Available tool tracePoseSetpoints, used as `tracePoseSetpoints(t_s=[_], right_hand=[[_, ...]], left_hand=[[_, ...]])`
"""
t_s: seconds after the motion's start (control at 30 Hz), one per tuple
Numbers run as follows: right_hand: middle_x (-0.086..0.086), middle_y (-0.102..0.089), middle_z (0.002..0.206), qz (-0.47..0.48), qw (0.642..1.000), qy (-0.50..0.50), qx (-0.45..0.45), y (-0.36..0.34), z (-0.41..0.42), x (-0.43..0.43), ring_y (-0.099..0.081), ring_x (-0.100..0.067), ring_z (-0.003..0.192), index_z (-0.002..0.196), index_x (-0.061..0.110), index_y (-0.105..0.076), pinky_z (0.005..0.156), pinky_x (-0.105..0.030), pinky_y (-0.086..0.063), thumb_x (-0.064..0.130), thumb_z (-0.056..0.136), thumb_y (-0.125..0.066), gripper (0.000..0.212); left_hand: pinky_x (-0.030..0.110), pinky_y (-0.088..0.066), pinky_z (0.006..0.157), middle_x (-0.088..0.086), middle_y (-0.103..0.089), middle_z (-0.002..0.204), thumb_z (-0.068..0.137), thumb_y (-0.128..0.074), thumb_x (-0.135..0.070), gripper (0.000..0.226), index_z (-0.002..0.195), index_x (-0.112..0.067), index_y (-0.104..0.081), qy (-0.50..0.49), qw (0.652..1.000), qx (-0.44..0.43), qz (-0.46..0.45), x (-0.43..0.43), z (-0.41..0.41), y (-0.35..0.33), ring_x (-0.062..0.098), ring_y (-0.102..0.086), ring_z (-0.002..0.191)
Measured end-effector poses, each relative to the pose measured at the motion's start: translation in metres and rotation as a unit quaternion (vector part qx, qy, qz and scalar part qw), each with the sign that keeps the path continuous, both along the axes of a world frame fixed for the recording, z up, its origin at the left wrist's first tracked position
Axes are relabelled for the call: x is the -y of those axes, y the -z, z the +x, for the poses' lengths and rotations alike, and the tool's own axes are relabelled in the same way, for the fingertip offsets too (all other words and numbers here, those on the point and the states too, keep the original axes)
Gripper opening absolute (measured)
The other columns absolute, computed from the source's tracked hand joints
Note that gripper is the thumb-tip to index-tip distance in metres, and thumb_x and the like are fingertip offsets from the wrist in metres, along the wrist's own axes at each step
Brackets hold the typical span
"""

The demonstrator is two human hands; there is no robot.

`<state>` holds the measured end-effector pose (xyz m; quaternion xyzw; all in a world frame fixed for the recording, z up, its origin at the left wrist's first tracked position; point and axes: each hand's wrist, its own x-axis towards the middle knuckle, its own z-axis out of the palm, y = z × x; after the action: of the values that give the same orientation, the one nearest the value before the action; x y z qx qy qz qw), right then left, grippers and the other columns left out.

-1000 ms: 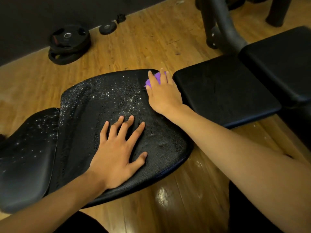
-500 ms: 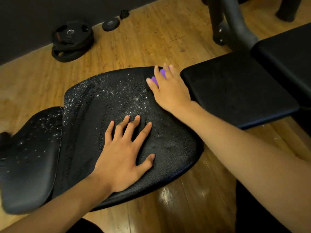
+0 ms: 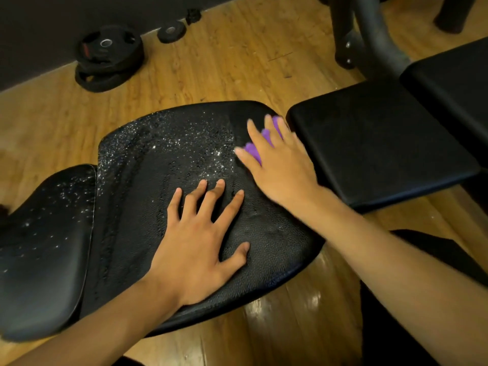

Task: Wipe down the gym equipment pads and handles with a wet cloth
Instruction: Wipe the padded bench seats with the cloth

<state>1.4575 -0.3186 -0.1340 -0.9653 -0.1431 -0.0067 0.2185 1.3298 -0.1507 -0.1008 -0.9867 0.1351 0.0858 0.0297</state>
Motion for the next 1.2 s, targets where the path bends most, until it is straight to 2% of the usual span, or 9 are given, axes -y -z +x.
tracePoseSetpoints(t_s=[0.13, 0.23, 0.33, 0.43, 0.5, 0.67, 0.93, 1.07, 1.2], right_hand=[[-0.013, -0.036, 0.162, 0.019, 0.999, 0.037, 0.007, -0.005, 0.069, -0.025, -0.023, -0.030, 0.154, 0.164, 0.023, -0.006, 0.119, -0.043, -0.032, 0.058, 0.106, -0.035, 0.074], [-0.016, -0.047, 0.154, 0.084, 0.995, 0.054, 0.027, -0.009, 0.009, -0.002, -0.043, -0.033, 0.141, 0.159, 0.013, -0.032, 0.110, -0.047, -0.044, 0.032, 0.101, -0.056, 0.066], [-0.013, -0.041, 0.159, 0.076, 0.997, 0.019, -0.025, -0.018, -0.070, 0.032, -0.044, -0.030, 0.142, 0.163, 0.018, -0.020, 0.110, -0.044, -0.043, 0.029, 0.092, -0.067, 0.086], [-0.010, -0.015, 0.170, 0.047, 0.998, -0.009, -0.041, -0.008, -0.057, 0.035, -0.009, -0.023, 0.158, 0.164, 0.015, -0.012, 0.125, -0.040, -0.025, 0.039, 0.100, -0.052, 0.079], [-0.015, -0.007, 0.171, 0.012, 1.000, -0.001, -0.017, -0.001, -0.012, 0.017, -0.001, -0.028, 0.158, 0.162, 0.009, -0.017, 0.128, -0.040, -0.015, 0.051, 0.105, -0.038, 0.075], [-0.020, -0.013, 0.169, 0.030, 0.998, 0.037, -0.049, -0.003, 0.082, -0.016, -0.016, -0.031, 0.156, 0.162, 0.001, -0.008, 0.120, -0.040, -0.026, 0.053, 0.106, -0.039, 0.082], [-0.017, -0.001, 0.170, 0.038, 0.995, 0.015, -0.094, -0.006, -0.072, 0.041, -0.011, -0.027, 0.157, 0.163, 0.007, -0.006, 0.122, -0.029, -0.018, 0.056, 0.102, -0.036, 0.084], [-0.027, 0.001, 0.167, 0.025, 0.995, -0.021, -0.096, -0.005, 0.024, 0.015, -0.008, -0.041, 0.154, 0.163, 0.009, -0.008, 0.125, -0.045, -0.017, 0.073, 0.094, -0.042, 0.100], [-0.028, -0.008, 0.167, 0.007, 0.997, -0.035, -0.073, -0.005, 0.076, -0.007, -0.006, -0.041, 0.155, 0.163, 0.008, -0.008, 0.125, -0.047, -0.015, 0.080, 0.090, -0.043, 0.108]], left_hand=[[0.066, -0.017, 0.123, 0.009, -0.030, 0.167, 0.095, -0.029, -0.072, 0.081, 0.165, -0.032, -0.023, 0.000, 1.000, -0.003, 0.005, -0.001, 0.000, 0.001, 0.036, -0.020, 0.156], [0.067, -0.018, 0.123, 0.011, -0.032, 0.166, 0.095, -0.032, -0.071, 0.080, 0.164, -0.031, -0.025, 0.002, 1.000, -0.005, 0.004, -0.001, -0.001, 0.000, 0.037, -0.022, 0.156], [0.067, -0.019, 0.122, 0.010, -0.032, 0.165, 0.095, -0.033, -0.071, 0.081, 0.164, -0.032, -0.025, 0.005, 1.000, -0.005, 0.003, -0.001, 0.000, 0.000, 0.036, -0.022, 0.156], [0.067, -0.019, 0.123, 0.009, -0.033, 0.165, 0.094, -0.034, -0.071, 0.080, 0.164, -0.032, -0.025, 0.007, 1.000, -0.001, 0.002, -0.001, 0.001, 0.000, 0.036, -0.022, 0.156], [0.067, -0.018, 0.123, 0.009, -0.033, 0.165, 0.094, -0.034, -0.071, 0.081, 0.164, -0.031, -0.025, 0.006, 1.000, 0.000, 0.002, -0.001, 0.001, 0.000, 0.036, -0.022, 0.156], [0.068, -0.018, 0.122, 0.009, -0.033, 0.164, 0.095, -0.035, -0.070, 0.080, 0.164, -0.031, -0.027, 0.004, 1.000, 0.008, -0.001, -0.001, 0.002, 0.001, 0.036, -0.024, 0.155], [0.068, -0.017, 0.122, 0.010, -0.033, 0.165, 0.094, -0.037, -0.069, 0.081, 0.164, -0.030, -0.027, 0.005, 1.000, 0.001, -0.001, 0.000, 0.002, 0.001, 0.037, -0.023, 0.156], [0.068, -0.017, 0.123, 0.010, -0.032, 0.165, 0.094, -0.037, -0.068, 0.080, 0.164, -0.030, -0.027, 0.007, 1.000, 0.003, -0.005, 0.000, 0.003, 0.000, 0.037, -0.023, 0.155], [0.066, -0.016, 0.124, 0.010, -0.032, 0.165, 0.096, -0.034, -0.068, 0.079, 0.164, -0.030, -0.026, 0.005, 1.000, 0.011, -0.001, 0.000, 0.001, 0.002, 0.036, -0.022, 0.156]])
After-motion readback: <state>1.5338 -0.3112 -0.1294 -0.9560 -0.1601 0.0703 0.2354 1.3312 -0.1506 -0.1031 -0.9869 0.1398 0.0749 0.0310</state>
